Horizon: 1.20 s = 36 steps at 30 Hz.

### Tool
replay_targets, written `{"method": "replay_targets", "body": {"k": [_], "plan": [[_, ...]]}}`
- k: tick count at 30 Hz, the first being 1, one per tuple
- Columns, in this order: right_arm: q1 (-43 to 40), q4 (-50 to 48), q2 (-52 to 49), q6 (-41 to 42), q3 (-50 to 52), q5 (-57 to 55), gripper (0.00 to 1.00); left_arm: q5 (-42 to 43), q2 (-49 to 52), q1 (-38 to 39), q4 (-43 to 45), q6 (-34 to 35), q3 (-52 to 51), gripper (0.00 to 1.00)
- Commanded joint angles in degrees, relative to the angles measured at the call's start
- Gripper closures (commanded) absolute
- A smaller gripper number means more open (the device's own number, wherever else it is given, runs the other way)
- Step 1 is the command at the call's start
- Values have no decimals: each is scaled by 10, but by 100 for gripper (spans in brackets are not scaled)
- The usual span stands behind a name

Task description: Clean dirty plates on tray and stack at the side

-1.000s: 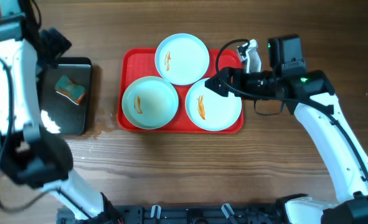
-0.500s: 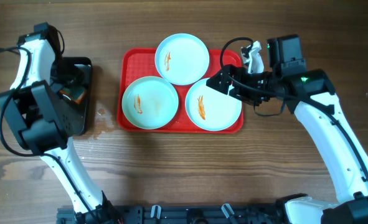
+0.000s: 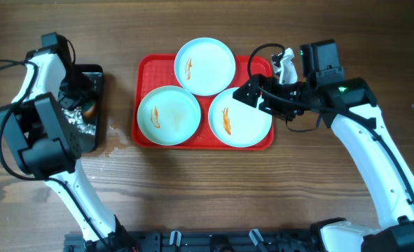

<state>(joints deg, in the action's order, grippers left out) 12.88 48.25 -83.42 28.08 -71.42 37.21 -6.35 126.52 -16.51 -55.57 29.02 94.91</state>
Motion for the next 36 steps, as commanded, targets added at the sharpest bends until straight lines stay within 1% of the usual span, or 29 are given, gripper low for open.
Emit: {"method": "replay_targets", "body": {"k": [1,4,6,9,13,15,17,19,20,21,22,23,24,25,26,27,28,30,33,34,36], "plan": [[2,3,1,2,-12,-20,0,-6,-90,-2,-2,-2,-9,96],[2,5,1,3,-12,-26,0,-6,-163,-2,8,-3,-9,96],[2,12,1,2,-12,-35,1,-8,-185,-3,13,-3,-9,96],[2,16,0,4,-12,-34,0,-26,-167,-4,26,-2,-31,96],[2,3,0,4,-12,-34,0,-34,-123,-4,110,-3,-115,96],[2,-2,0,3,-12,-34,0,-29,-134,-5,108,-2,-108,96],[15,-26,0,-11,-12,-34,0,-5,-178,-4,78,-2,-75,96],[34,-60,-1,-9,-12,-34,0,1,-221,-4,81,-2,-68,96],[63,-111,-10,15,-12,-43,0,1,-226,-4,100,-2,-68,96],[79,-132,-17,36,-12,-63,0,1,-216,-4,106,-2,-68,96],[99,-154,-28,52,-12,-96,4,10,-203,-4,104,-3,-68,96],[141,-179,-59,84,-12,-177,25,20,-186,-4,92,-3,-68,96],[163,-197,-82,86,-12,-213,43,20,-182,-5,81,-3,-68,96],[185,-217,-108,84,-12,-244,49,21,-183,-4,77,-3,-68,96],[208,-236,-146,97,-12,-285,52,21,-189,-4,70,-3,-68,96],[220,-255,-182,99,-12,-303,53,25,-195,-4,60,-3,-68,96],[226,-275,-212,94,-13,-302,55,33,-197,-4,55,-5,-68,96],[228,-298,-259,77,-13,-302,61,54,-197,-4,59,-35,-68,96],[228,-331,-306,27,-13,-308,62,62,-197,-4,63,-35,-68,96],[228,-332,-316,27,-13,-323,64,72,-197,-4,63,-35,-68,96],[228,-336,-326,23,-13,-322,65,94,-197,-3,63,-35,-68,96]]}}
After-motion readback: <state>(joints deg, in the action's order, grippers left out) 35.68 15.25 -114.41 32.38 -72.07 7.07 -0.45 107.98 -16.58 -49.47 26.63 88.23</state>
